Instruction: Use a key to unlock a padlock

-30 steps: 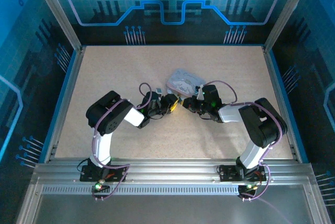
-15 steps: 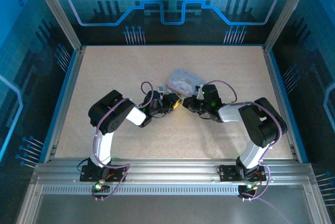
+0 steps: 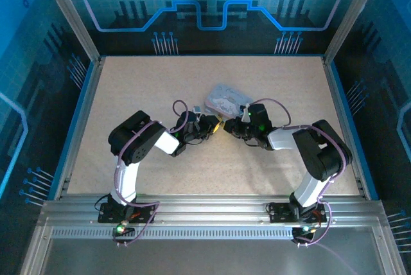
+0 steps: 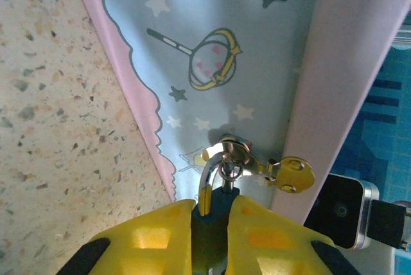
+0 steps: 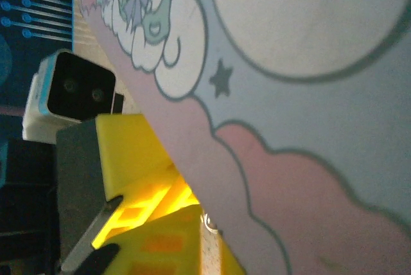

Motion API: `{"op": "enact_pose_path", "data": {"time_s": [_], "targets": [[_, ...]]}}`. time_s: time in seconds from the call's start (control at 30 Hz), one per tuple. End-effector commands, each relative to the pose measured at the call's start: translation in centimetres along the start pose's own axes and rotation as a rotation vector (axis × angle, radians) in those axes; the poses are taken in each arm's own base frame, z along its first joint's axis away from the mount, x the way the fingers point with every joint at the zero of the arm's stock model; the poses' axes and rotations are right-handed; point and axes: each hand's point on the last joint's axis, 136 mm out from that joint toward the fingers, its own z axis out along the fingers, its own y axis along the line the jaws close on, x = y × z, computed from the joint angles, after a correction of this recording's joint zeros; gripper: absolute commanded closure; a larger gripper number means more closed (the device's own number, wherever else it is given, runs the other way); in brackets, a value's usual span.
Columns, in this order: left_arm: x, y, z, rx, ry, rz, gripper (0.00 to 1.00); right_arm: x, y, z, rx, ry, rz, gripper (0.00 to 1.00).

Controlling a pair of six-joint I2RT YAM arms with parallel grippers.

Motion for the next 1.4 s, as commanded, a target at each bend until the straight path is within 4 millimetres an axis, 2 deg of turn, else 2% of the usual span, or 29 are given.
{"op": "enact_pose_path", "data": {"time_s": [0.0, 0.17, 0.4, 0.63, 0.7, 0.87, 0.97, 1.1, 1.2, 1.37], "targets": [[0.0, -1.0, -0.4, 0.022, -0.019, 0.013, 0.96, 0.2, 0.0, -1.1, 0.009, 0.011, -0.033, 0.8], [-0.1, -0.8, -0.8, -0.001, -0.03, 0.028, 0.98, 0.2, -0.3, -2.7, 0.053, -0.008, -0.097, 0.7], [0.0, -1.3, -1.1, -0.004, -0.033, 0.037, 1.0, -0.6, 0.3, -6.7, 0.148, -0.085, -0.272, 0.56], [0.0, -1.5, -1.8, -0.03, -0.044, 0.039, 1.0, -2.4, 2.8, -11.6, 0.194, -0.239, -0.507, 0.39], [0.1, -1.6, -2.1, -0.039, -0.045, 0.036, 1.0, -2.8, 3.8, -12.9, 0.196, -0.283, -0.587, 0.3], [0.3, -1.8, -2.4, -0.054, -0.044, 0.022, 1.0, -2.8, 6.2, -15.3, 0.252, -0.359, -0.897, 0.21], [0.4, -2.2, -2.6, -0.051, -0.053, 0.015, 1.0, -2.2, 7.5, -15.7, 0.284, -0.368, -1.108, 0.19], [0.4, -2.4, -3.1, -0.062, -0.073, 0.011, 1.0, -0.7, 8.2, -15.1, 0.342, -0.335, -1.392, 0.17], [0.4, -2.8, -3.4, -0.06, -0.081, 0.008, 1.0, 0.5, 8.0, -14.0, 0.382, -0.305, -1.605, 0.16], [0.3, -3.2, -3.8, -0.053, -0.096, -0.003, 1.0, 1.9, 6.6, -12.2, 0.426, -0.194, -1.86, 0.15]]}}
